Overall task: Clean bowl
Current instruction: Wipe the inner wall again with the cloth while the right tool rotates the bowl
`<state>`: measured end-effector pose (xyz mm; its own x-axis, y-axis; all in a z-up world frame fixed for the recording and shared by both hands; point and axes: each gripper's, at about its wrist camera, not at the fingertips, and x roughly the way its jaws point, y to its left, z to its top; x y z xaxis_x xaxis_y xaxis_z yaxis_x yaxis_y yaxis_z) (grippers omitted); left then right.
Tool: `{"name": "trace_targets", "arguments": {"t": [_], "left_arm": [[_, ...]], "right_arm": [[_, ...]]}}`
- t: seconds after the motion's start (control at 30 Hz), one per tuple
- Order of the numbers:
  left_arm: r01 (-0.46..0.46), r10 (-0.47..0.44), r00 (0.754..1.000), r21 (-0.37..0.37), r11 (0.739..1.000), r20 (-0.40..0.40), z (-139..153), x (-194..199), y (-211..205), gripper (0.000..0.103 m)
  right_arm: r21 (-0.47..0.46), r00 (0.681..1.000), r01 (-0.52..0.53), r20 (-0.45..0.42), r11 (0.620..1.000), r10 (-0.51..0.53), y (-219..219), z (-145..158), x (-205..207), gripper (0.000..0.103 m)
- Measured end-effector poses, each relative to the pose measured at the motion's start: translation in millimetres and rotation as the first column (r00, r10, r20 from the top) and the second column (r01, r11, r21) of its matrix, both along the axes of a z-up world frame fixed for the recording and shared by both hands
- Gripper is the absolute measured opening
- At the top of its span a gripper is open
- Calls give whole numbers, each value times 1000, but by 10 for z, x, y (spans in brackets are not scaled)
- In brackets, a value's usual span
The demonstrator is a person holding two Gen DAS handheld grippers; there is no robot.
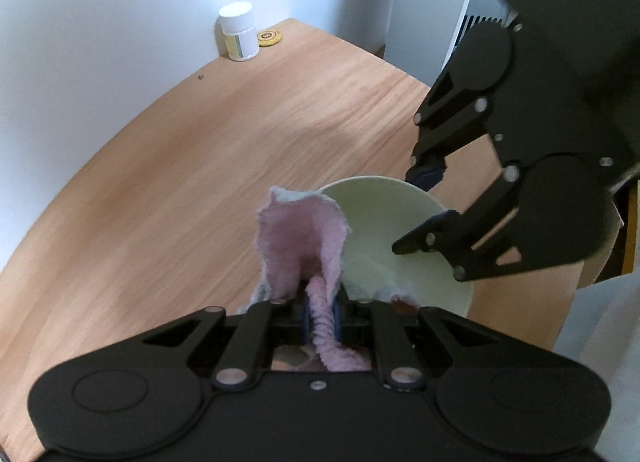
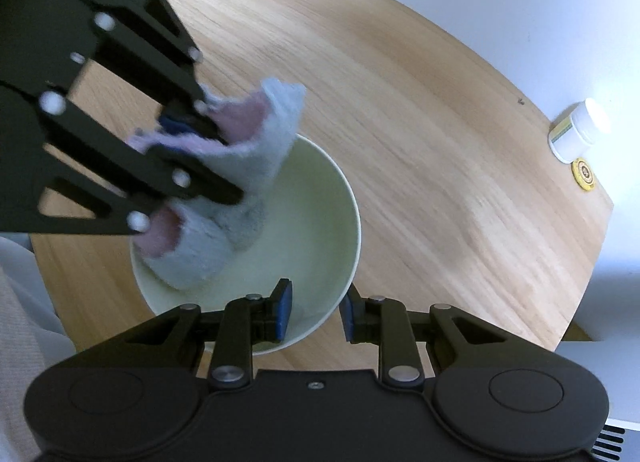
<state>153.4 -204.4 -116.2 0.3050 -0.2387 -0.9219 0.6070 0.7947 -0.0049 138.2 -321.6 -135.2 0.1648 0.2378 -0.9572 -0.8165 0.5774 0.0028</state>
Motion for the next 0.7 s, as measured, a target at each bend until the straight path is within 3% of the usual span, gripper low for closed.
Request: {"name": "trace_targets", "arguments": {"t": [0.57, 0.7], "left_arm": [[32, -40, 994, -76, 997, -105, -328, 103, -184, 11], [74, -86, 987, -88, 993, -135, -317, 54, -251, 11]], "right_arm": [[6, 999, 17, -34, 1000, -17, -52, -138, -159, 28], [-18, 1000, 20, -12, 1000, -20, -47, -181, -192, 28]]}}
